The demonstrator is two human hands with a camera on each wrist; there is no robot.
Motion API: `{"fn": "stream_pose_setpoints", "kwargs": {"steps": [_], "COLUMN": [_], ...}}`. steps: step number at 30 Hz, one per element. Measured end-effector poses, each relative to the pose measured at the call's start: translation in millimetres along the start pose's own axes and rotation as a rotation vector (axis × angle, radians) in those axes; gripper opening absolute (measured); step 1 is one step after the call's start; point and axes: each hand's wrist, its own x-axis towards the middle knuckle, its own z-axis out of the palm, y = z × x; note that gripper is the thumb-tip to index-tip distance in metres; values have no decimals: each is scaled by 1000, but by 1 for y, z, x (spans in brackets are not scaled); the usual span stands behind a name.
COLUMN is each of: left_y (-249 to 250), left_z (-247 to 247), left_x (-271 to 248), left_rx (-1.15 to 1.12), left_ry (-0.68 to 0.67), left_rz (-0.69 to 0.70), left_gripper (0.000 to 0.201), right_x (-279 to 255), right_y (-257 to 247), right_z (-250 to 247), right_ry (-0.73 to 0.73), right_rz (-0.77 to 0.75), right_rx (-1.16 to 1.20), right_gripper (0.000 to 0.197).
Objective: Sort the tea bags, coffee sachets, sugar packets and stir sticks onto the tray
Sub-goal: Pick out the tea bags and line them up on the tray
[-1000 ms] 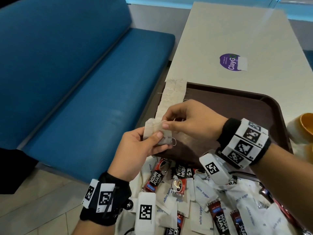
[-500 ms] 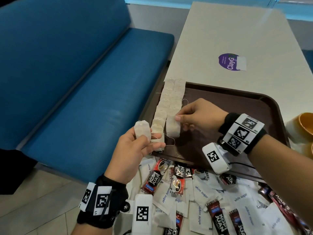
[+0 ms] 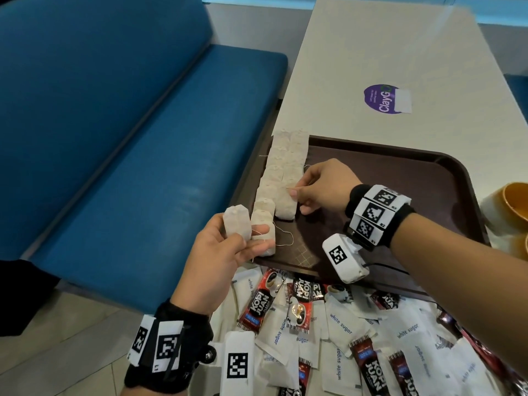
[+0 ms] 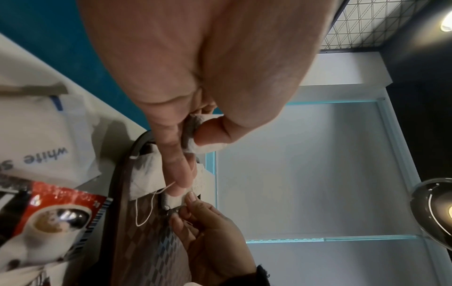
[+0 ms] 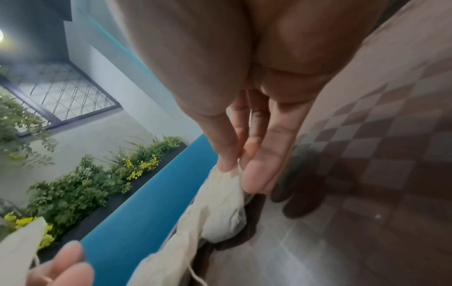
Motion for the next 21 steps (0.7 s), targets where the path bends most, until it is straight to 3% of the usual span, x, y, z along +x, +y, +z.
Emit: {"fn": "stream_pose_setpoints", "kwargs": {"steps": [6,12,17,21], "left_y": [-3,0,2,3], "left_z": [-3,-1,6,10], "left_x": [1,-2,-3,-6], "left_rx": [122,213,254,338], "left_ry": [-30,-69,-60,8], "left_rz": [29,52,112,250], "left_gripper": [32,18,16,22], "right_x": [-7,-45,-73,-83], "right_y": [-8,-25,-29,-24], "right_z": [2,4,4,5], "right_ry": [109,-119,-174,-180], "right_rz": [-95,-297,-371,-378], "right_rx": [-181,-36,-8,34], "right_gripper": [20,10,17,17]}}
